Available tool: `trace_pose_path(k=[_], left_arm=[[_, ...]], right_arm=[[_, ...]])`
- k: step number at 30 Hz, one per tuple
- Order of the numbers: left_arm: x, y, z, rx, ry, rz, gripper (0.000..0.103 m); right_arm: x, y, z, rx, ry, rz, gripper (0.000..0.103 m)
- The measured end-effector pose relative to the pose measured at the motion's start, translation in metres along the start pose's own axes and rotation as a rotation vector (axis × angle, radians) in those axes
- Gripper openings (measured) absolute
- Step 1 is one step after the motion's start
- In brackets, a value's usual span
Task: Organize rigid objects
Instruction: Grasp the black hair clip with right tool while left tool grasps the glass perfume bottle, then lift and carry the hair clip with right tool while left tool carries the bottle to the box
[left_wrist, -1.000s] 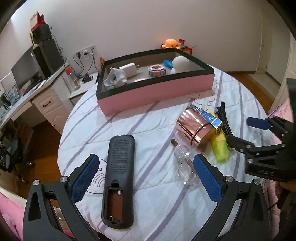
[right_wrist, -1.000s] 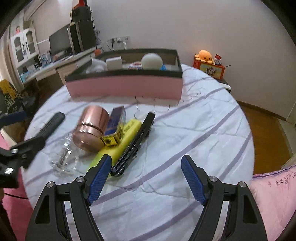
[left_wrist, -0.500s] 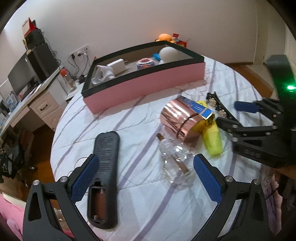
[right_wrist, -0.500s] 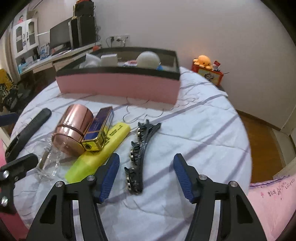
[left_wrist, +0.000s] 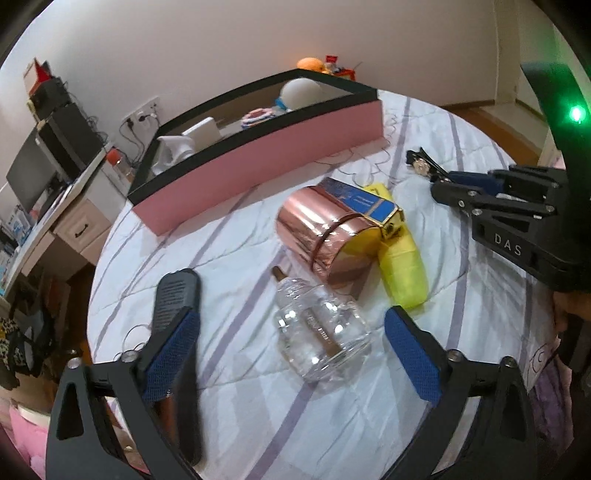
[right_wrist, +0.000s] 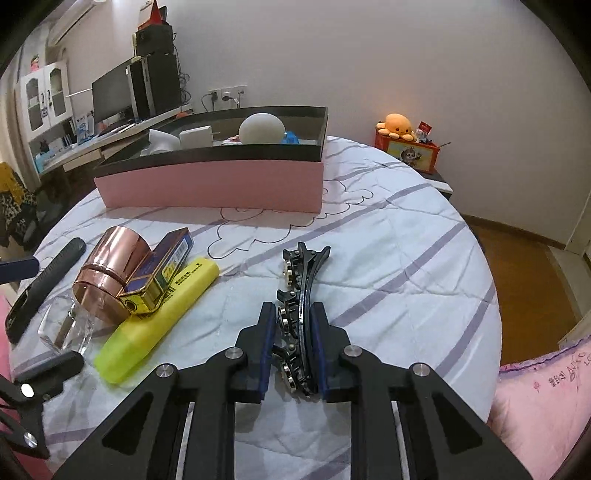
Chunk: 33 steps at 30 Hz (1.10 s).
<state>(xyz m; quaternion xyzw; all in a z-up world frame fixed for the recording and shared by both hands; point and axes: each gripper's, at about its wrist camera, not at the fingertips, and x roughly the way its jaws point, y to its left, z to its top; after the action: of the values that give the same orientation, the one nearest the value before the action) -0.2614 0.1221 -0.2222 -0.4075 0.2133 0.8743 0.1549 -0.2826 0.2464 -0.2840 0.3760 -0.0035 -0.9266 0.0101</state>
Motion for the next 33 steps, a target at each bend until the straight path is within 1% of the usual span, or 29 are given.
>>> trace_pose_path(k=[2, 3, 4, 8, 10, 14, 21, 24, 27, 33], left_arm=[[0.005, -0.001, 0.000, 0.005, 0.024, -0.017, 0.062], [0.008, -0.001, 0.000, -0.002, 0.038, -0.049, 0.056], [0.008, 0.001, 0.000, -0.013, 0.039, -0.077, 0.054], [0.006, 0.002, 0.000, -0.008, 0.039, -0.094, 0.054], [0.005, 0.006, 0.000, -0.029, 0.041, -0.119, 0.054], [0.009, 0.007, -0.001, -0.056, 0.052, -0.138, 0.055], [0.011, 0.009, 0.000, -0.073, 0.033, -0.163, 0.053], [0.007, 0.014, -0.001, -0.080, 0.023, -0.180, 0.053], [-0.004, 0.024, -0.001, -0.100, -0.004, -0.216, 0.053], [-0.021, 0.049, 0.002, -0.141, -0.056, -0.214, 0.053]], right_arm=[[0.000, -0.001, 0.000, 0.005, -0.002, 0.009, 0.019], [0.001, -0.002, 0.000, 0.008, -0.004, 0.015, 0.019], [0.001, -0.003, 0.000, 0.009, -0.004, 0.018, 0.019], [0.001, -0.002, 0.000, 0.010, -0.006, 0.023, 0.019], [0.000, -0.002, 0.000, 0.010, -0.007, 0.023, 0.019], [0.000, -0.003, 0.000, 0.019, -0.008, 0.030, 0.019], [0.000, -0.003, -0.001, 0.018, -0.013, 0.028, 0.019], [-0.001, -0.004, -0.001, 0.026, -0.015, 0.036, 0.019], [-0.002, -0.005, -0.001, 0.043, -0.011, 0.043, 0.019], [-0.009, -0.005, 0.002, 0.075, -0.004, 0.071, 0.019]])
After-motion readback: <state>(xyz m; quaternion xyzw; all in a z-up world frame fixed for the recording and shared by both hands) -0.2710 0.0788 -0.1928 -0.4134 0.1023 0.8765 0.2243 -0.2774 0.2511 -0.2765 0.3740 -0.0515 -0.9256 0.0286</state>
